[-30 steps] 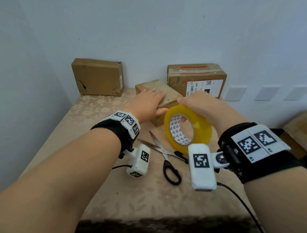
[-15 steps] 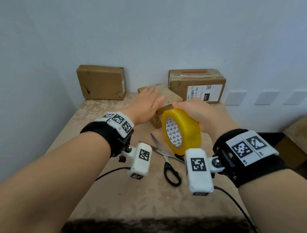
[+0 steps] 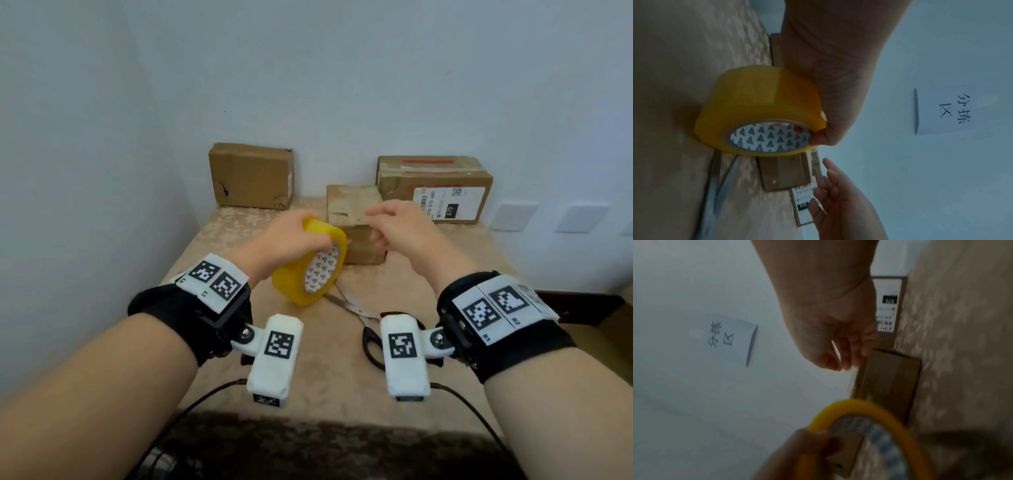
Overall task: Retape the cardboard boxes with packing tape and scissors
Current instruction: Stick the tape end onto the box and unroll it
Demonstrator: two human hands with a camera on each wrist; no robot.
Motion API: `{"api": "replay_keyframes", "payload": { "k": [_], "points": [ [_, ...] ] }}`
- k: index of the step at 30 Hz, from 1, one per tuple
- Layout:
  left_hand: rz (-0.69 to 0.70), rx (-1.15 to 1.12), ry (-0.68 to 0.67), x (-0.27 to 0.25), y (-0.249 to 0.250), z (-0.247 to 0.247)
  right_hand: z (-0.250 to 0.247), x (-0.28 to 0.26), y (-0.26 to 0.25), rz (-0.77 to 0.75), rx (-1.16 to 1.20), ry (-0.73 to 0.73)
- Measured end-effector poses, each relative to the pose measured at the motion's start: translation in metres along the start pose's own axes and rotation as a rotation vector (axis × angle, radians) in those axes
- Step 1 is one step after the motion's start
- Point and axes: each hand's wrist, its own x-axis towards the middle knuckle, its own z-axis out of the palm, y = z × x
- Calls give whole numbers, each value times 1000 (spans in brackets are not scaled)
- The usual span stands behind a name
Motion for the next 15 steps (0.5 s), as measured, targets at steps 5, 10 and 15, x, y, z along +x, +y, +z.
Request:
{"api": "replay_keyframes", "payload": {
  "k": [5, 10, 15],
  "points": [
    [92, 201, 100, 3, -11, -27, 13, 26, 12, -235, -435, -24],
    [66, 260, 96, 7, -32, -45, 27, 41, 11, -278, -695, -154],
    [38, 308, 99, 8, -44, -52, 44, 37, 2, -350, -1042, -13]
  ]
}}
